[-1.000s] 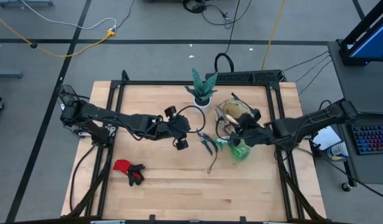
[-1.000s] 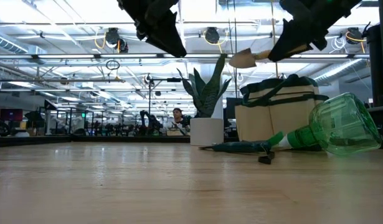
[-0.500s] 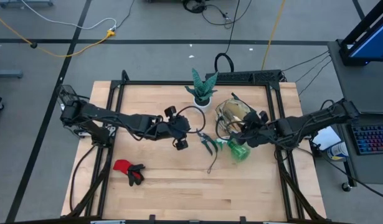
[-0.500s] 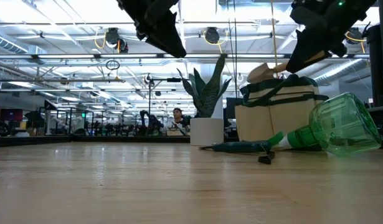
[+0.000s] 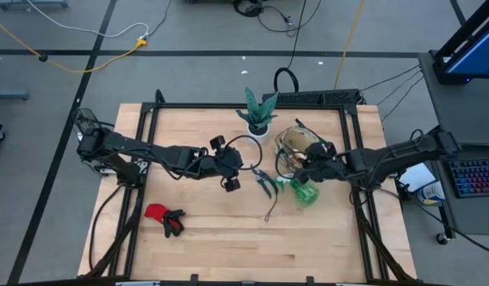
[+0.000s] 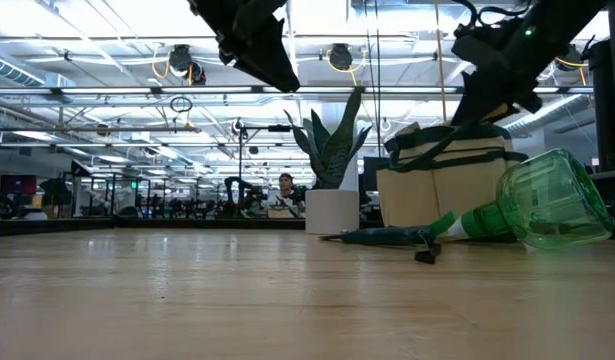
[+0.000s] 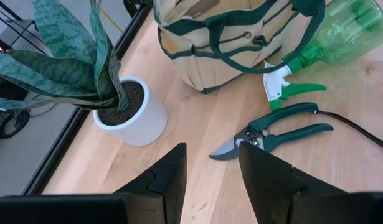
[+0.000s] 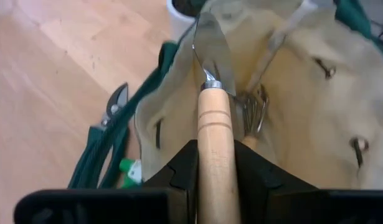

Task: Pick & Place Garden tools in Gardening bag
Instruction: Put the brown trowel into the gardening bag

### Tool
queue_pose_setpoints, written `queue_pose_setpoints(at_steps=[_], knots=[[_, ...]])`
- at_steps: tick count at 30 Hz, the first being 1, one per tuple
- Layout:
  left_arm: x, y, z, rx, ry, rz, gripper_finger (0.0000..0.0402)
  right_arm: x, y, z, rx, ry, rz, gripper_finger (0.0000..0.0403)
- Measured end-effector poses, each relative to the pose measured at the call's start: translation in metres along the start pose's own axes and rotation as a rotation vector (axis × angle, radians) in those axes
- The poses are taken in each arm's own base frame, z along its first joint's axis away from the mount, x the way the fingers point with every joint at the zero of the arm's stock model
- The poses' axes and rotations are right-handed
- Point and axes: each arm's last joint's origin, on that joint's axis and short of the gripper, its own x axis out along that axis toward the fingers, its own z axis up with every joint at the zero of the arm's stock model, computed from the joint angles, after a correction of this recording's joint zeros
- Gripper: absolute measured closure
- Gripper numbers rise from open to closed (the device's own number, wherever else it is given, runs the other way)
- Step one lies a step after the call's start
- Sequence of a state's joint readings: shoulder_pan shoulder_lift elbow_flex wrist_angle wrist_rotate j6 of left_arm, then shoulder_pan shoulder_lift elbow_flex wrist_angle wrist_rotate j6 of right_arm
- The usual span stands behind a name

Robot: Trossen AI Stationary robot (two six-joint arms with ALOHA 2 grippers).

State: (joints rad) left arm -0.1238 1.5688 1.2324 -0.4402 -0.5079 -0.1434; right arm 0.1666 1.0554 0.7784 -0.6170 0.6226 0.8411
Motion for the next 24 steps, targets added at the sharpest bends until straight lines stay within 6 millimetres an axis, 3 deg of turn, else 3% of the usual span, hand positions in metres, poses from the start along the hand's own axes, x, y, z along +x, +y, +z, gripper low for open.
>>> queue_pose_setpoints(at_steps=[14,24], knots=[[0.000,0.000,0.002,-0.007,-0.020,-0.003,0.0250,0.027,-0.012,0.012,0.007,0.119,-0.018,0.0340],[0.000,0.000,0.002,-0.007,-0.020,-0.003,0.0250,0.037,-0.021,0.018,0.040,0.164,-0.010,0.0340]])
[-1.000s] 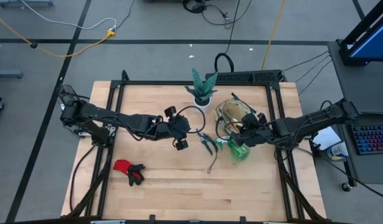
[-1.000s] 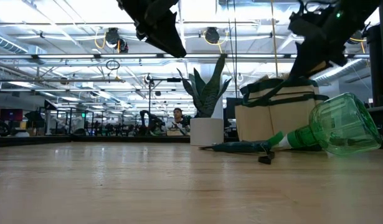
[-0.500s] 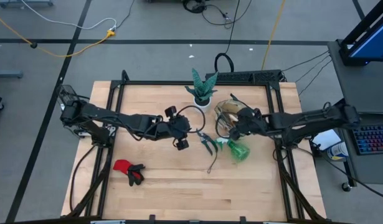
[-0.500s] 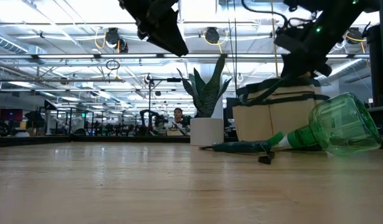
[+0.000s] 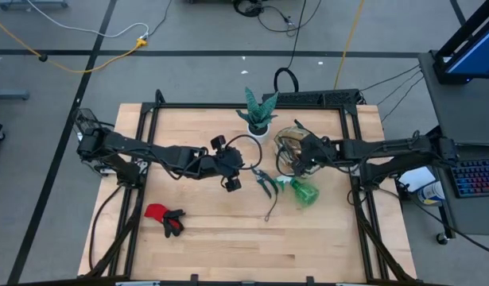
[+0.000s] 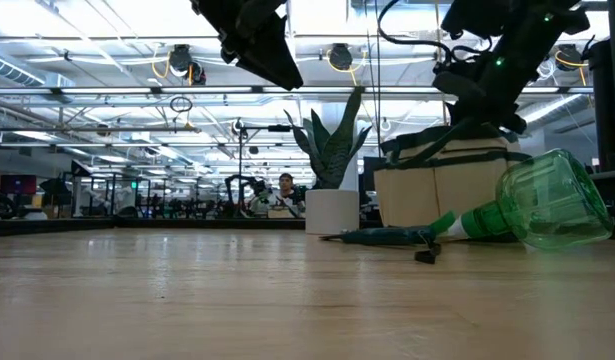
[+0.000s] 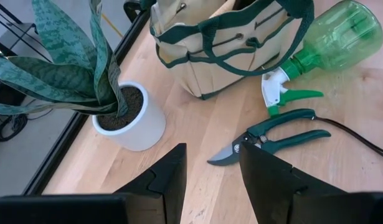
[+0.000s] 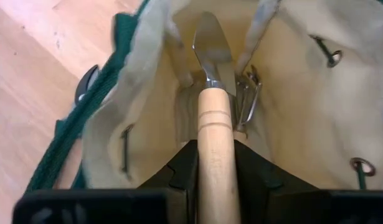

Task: Pick & Place Garden tools in Gardening bag
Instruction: Put the brown trowel into the gardening bag

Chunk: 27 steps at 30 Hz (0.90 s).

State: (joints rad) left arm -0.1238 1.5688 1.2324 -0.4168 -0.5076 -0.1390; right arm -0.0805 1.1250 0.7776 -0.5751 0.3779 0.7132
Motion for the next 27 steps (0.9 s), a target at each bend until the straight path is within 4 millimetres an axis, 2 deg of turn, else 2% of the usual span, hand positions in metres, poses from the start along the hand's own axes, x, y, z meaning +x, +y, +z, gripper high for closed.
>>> queue_pose_setpoints(at_steps=[14,27], knots=[[0.000,0.000,0.000,0.002,-0.001,0.000,0.0250,0.011,-0.017,0.014,0.075,0.066,0.036,0.0337],[0.000,0.000,0.000,0.004,0.000,0.000,0.0250,0.029,-0.013,0.010,-0.001,0.142,0.017,0.0332]])
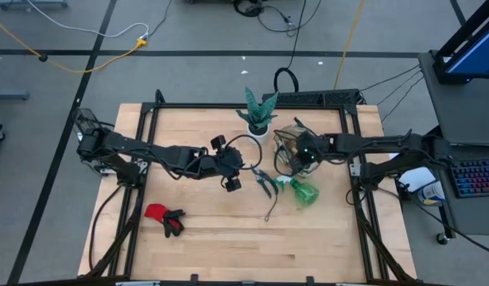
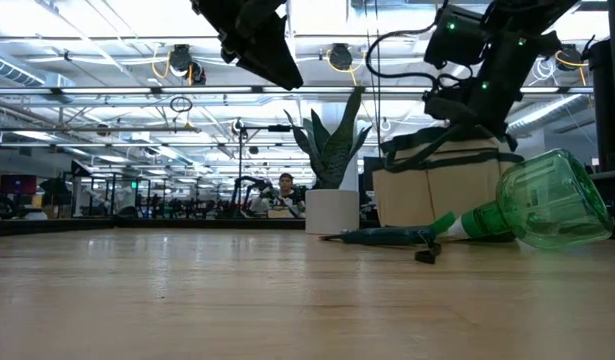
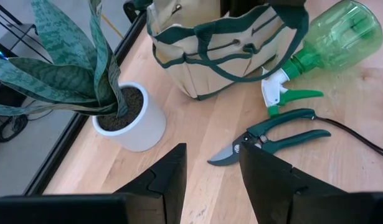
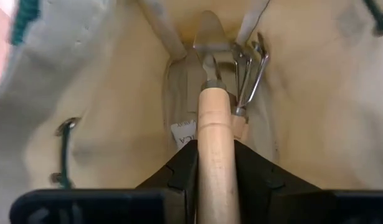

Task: Pick & Place Garden tools in Gardening bag
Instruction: Put the brown trowel into the gardening bag, then put the black shear scissors into the gardening bag

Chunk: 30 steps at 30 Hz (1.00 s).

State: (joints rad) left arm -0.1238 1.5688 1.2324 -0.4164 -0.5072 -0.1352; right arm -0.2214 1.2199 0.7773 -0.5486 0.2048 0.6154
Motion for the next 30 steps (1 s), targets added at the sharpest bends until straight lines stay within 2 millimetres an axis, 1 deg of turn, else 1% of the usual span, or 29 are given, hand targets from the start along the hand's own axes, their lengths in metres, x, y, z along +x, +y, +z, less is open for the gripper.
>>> queue_pose_setpoints(at_steps=[8,18,21,25,30], knots=[[0.000,0.000,0.000,0.001,0.001,0.000,0.0250,0.008,0.001,-0.001,-0.070,0.023,-0.020,0.0323],[0.000,0.000,0.000,-0.001,0.001,0.000,0.0250,0.008,0.003,0.001,-0.105,-0.001,-0.004,0.0260],[0.000,0.000,0.000,-0.001,0.001,0.000,0.0250,0.007,0.003,0.001,-0.105,-0.002,-0.002,0.0247],[0.000,0.000,0.000,-0.003,0.002,-0.009,0.0250,0.006,0.003,0.001,-0.108,-0.003,0.004,0.0239],[0.000,0.000,0.000,-0.005,0.002,-0.010,0.0250,-0.004,0.001,0.002,-0.133,-0.034,0.022,0.0242]])
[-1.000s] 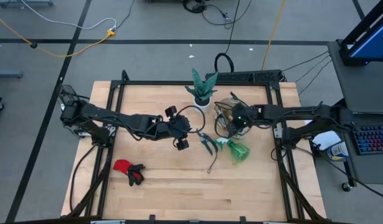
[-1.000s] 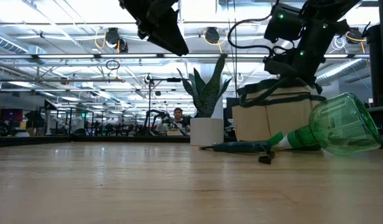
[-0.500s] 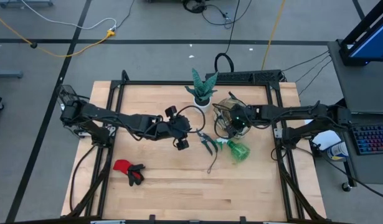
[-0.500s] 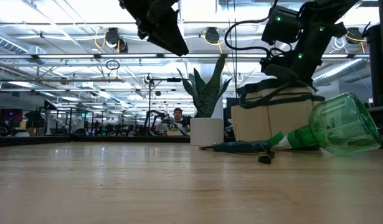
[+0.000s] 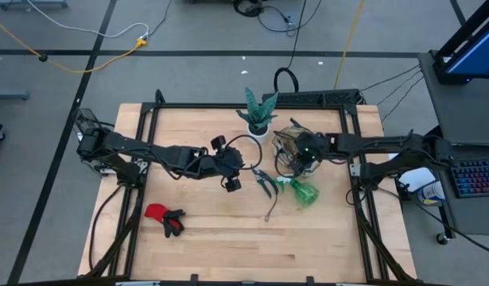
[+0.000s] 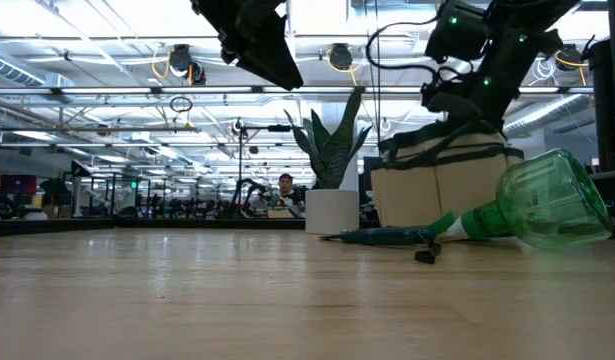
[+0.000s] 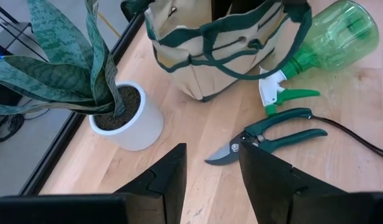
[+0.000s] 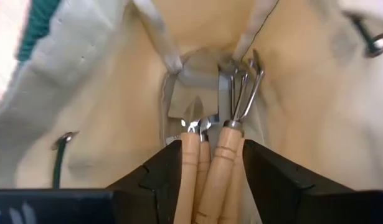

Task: Pick & Place Garden tools in Gardening bag
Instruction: Put the black shear scissors into the gardening bag

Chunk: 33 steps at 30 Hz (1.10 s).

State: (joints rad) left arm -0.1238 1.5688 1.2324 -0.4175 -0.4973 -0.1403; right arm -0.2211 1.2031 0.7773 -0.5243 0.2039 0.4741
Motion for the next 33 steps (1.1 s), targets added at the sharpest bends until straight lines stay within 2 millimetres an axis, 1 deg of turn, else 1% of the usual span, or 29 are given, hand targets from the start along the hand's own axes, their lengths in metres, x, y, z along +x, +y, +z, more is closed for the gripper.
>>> queue_pose_setpoints(at_steps=[5,11,14,17,20,25,29,33], knots=[[0.000,0.000,0.000,-0.022,0.001,0.000,0.0250,-0.014,-0.002,0.002,0.022,-0.051,0.036,0.0250],[0.000,0.000,-0.001,-0.021,0.009,0.000,0.0250,-0.026,-0.002,0.002,0.028,-0.069,0.126,0.0251],[0.000,0.000,-0.003,-0.025,0.027,0.002,0.0250,-0.030,-0.001,0.001,0.003,-0.082,0.138,0.0252],[0.000,0.001,-0.006,-0.067,0.060,0.008,0.0250,-0.034,0.003,-0.001,-0.054,-0.099,0.159,0.0252],[-0.001,0.001,-0.011,-0.071,0.099,0.015,0.0250,-0.040,0.009,0.000,-0.106,-0.154,0.199,0.0252],[-0.002,0.002,-0.017,-0.106,0.155,0.032,0.0250,-0.054,0.019,0.007,-0.198,-0.309,0.279,0.0252],[-0.004,0.002,-0.020,-0.123,0.190,0.039,0.0250,-0.062,0.022,0.011,-0.248,-0.408,0.286,0.0252],[-0.011,0.002,-0.022,-0.125,0.206,0.038,0.0250,-0.063,0.026,0.011,-0.260,-0.428,0.286,0.0252]])
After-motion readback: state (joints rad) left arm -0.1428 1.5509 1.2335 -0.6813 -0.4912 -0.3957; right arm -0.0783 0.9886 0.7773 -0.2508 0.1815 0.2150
